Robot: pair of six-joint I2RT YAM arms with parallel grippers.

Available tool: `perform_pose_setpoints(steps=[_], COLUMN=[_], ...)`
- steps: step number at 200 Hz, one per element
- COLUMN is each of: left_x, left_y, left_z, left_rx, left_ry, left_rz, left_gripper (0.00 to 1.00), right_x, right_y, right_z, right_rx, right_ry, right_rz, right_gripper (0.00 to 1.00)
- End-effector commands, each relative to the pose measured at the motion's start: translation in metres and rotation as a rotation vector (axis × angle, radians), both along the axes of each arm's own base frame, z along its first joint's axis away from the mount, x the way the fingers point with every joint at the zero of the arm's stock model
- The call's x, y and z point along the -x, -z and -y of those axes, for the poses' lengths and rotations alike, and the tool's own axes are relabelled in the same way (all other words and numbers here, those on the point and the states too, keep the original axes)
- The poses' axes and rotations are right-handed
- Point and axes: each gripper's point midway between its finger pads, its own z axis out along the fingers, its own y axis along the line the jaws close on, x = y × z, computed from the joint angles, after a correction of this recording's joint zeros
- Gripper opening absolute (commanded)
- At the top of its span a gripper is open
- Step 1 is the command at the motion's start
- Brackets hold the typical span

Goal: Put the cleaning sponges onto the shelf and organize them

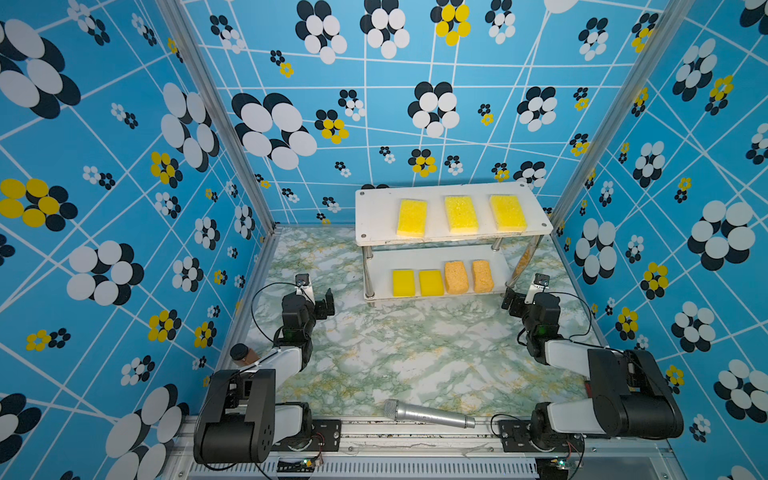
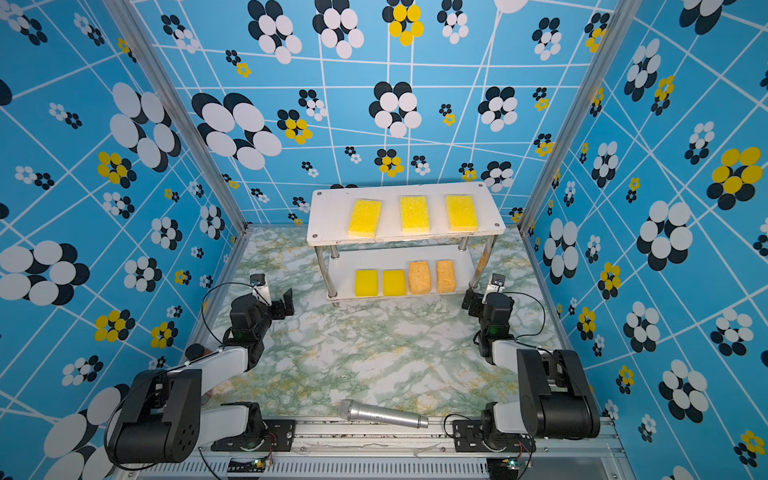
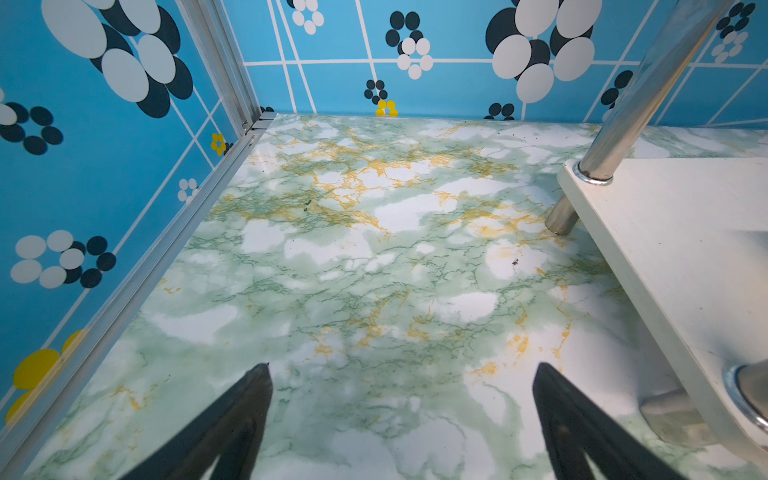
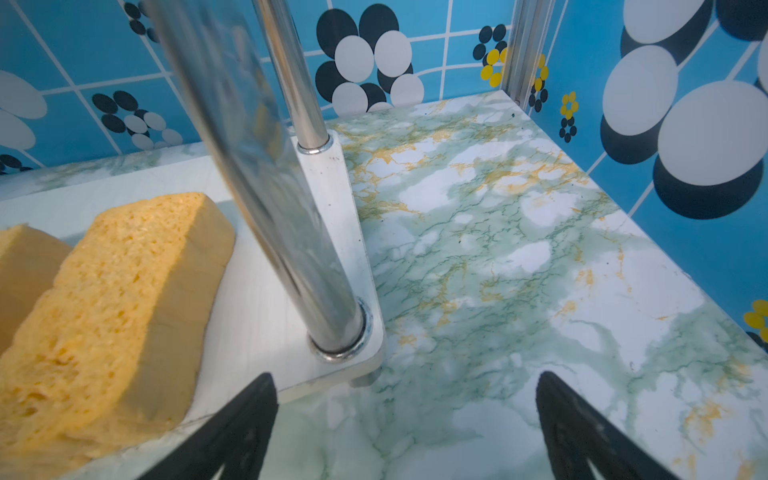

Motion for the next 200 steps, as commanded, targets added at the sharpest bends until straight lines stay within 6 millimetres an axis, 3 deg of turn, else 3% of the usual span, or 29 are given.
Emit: perform_pose_setpoints(steps=[1, 34, 79, 200], left_x=[-0.007, -0.014, -0.022, -0.028], left_y=[-0.008, -0.002, 0.020, 0.022], left_z=[0.001, 0.003, 0.000, 0.003], left_rx=[0.021, 0.035, 0.042, 0.002], left_ry=[0.015, 0.019, 0.000, -0.010], left_rz=[0.048, 0.055, 0.047, 0.010], left_gripper=[0.99, 0.99, 0.99, 0.99], right_x=[-0.012, -0.013, -0.013, -0.014], right_y=[-0.006, -0.002, -0.002, -0.002], right_z=[0.004, 0.001, 0.000, 0.000], right_rx=[0.024, 0.032, 0.037, 0.041], right_ry=[0.011, -0.007, -0.007, -0.003], right_rz=[0.054, 0.059, 0.058, 0.055], right_gripper=[0.99, 0.99, 0.99, 0.99])
